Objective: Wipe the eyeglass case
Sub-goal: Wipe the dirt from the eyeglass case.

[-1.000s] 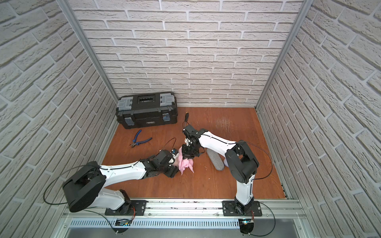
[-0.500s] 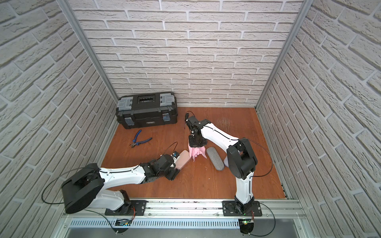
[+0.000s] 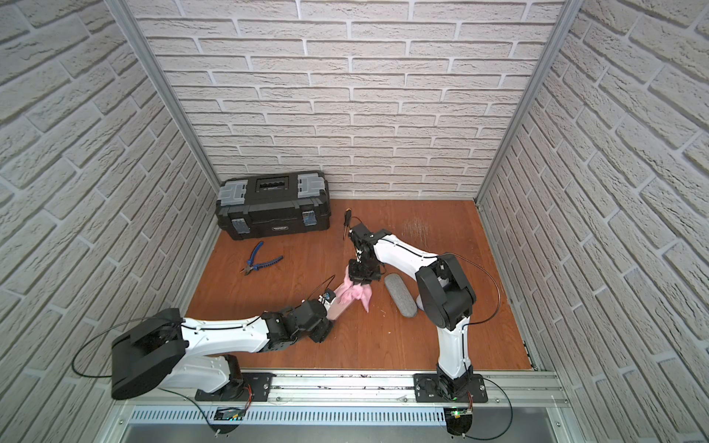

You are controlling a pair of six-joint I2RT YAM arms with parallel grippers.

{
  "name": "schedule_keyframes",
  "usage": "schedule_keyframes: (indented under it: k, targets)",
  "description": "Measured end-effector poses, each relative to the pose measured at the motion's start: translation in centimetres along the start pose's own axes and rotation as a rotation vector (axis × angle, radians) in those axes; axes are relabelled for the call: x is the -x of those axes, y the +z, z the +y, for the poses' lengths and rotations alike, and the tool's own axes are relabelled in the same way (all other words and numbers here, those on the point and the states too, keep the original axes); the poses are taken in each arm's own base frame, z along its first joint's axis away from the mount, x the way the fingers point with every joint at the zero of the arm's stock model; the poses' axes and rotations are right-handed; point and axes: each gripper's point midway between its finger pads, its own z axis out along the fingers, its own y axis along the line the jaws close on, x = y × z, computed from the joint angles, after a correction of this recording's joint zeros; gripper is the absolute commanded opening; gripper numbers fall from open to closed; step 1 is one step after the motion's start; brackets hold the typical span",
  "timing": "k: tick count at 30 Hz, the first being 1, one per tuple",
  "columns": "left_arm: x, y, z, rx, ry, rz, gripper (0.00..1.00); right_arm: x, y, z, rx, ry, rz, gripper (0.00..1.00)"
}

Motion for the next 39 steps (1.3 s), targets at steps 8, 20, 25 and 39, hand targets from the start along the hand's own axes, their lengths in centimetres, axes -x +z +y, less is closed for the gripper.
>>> schedule_keyframes:
  k: [8,20,25,39]
  targets:
    - [-0.2,-0.3,-0.1,0.077,0.036,-0.001,0.39,-1.9,-2.9,5.8,0.142,-0.102,-0.035,0.02]
    - [-0.5,-0.8,-0.3,0.113,0.022,-0.009,0.39,-0.7,0.6,-0.7,0.01,-0.012,0.016,0.02]
    - [-0.7,-1.0,0.0,0.127,0.029,-0.009,0.39,-0.3,-2.7,1.6,0.007,-0.095,-0.061,0.02]
    - [-0.9,-1.4,-0.3,0.161,0.074,-0.035,0.38,0.7,0.2,0.1,0.042,0.012,0.012,0.02]
